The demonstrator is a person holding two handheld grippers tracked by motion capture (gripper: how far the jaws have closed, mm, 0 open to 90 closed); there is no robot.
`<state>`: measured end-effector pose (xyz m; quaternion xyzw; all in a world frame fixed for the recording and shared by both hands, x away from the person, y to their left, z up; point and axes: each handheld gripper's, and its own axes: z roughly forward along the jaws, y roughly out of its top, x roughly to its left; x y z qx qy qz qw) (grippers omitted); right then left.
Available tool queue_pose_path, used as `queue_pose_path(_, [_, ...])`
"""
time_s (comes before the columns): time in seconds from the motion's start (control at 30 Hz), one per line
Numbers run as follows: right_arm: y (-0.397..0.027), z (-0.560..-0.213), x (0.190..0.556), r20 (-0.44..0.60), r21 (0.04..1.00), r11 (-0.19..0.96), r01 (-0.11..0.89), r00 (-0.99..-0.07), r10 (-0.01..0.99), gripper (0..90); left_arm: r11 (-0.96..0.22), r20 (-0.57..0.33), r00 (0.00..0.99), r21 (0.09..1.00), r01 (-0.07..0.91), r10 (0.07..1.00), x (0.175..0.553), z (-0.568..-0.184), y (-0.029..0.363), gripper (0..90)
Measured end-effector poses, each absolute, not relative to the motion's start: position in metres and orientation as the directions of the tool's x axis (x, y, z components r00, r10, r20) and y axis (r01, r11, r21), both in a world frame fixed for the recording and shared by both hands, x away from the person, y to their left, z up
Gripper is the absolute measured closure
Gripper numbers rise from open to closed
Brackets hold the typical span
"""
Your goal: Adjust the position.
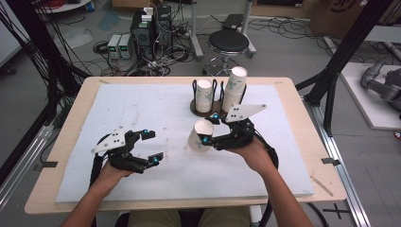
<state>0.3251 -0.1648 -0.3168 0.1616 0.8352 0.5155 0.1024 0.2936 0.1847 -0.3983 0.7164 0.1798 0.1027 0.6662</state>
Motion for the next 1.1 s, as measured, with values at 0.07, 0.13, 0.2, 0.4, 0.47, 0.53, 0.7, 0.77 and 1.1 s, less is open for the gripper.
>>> queue_pose_path(0.07, [-0.161,-0.318,0.325,-0.002,0.892,0.422,0.165,-0.93,0.368,38.0,-0.046,-0.09,0.92,0.992,0.116,0.381,0.294,-0.396,0.181,15.4])
queue_pose_path(0.13, [-0.158,-0.318,0.325,0.003,0.892,0.421,0.165,-0.933,0.359,38.0,-0.05,-0.086,0.926,0.992,0.112,0.367,0.295,-0.394,0.175,15.4])
queue_pose_path(0.2, [-0.155,-0.319,0.325,0.009,0.892,0.419,0.167,-0.936,0.352,38.0,-0.054,-0.082,0.931,0.993,0.108,0.355,0.297,-0.394,0.17,15.4])
queue_pose_path(0.4, [-0.149,-0.32,0.325,0.014,0.888,0.428,0.166,-0.942,0.334,38.0,-0.09,-0.067,0.943,0.991,0.101,0.326,0.304,-0.393,0.15,15.4])
queue_pose_path(0.47, [-0.146,-0.32,0.325,0.019,0.889,0.427,0.166,-0.944,0.328,38.0,-0.103,-0.063,0.944,0.99,0.101,0.325,0.307,-0.395,0.144,15.4])
queue_pose_path(0.53, [-0.146,-0.32,0.325,0.019,0.888,0.429,0.167,-0.944,0.328,38.0,-0.119,-0.04,0.942,0.989,0.084,0.335,0.309,-0.395,0.139,15.4])
queue_pose_path(0.7, [-0.144,-0.32,0.324,0.018,0.886,0.433,0.164,-0.947,0.321,38.0,-0.14,-0.033,0.948,0.987,0.081,0.317,0.312,-0.397,0.127,15.4])
queue_pose_path(0.77, [-0.143,-0.32,0.324,0.019,0.886,0.434,0.163,-0.948,0.319,38.0,-0.146,-0.035,0.949,0.986,0.084,0.314,0.313,-0.399,0.122,15.4])
queue_pose_path(1.1, [-0.14,-0.32,0.321,0.028,0.89,0.427,0.16,-0.954,0.299,38.0,-0.143,-0.037,0.949,0.986,0.086,0.314,0.314,-0.402,0.112,15.4])
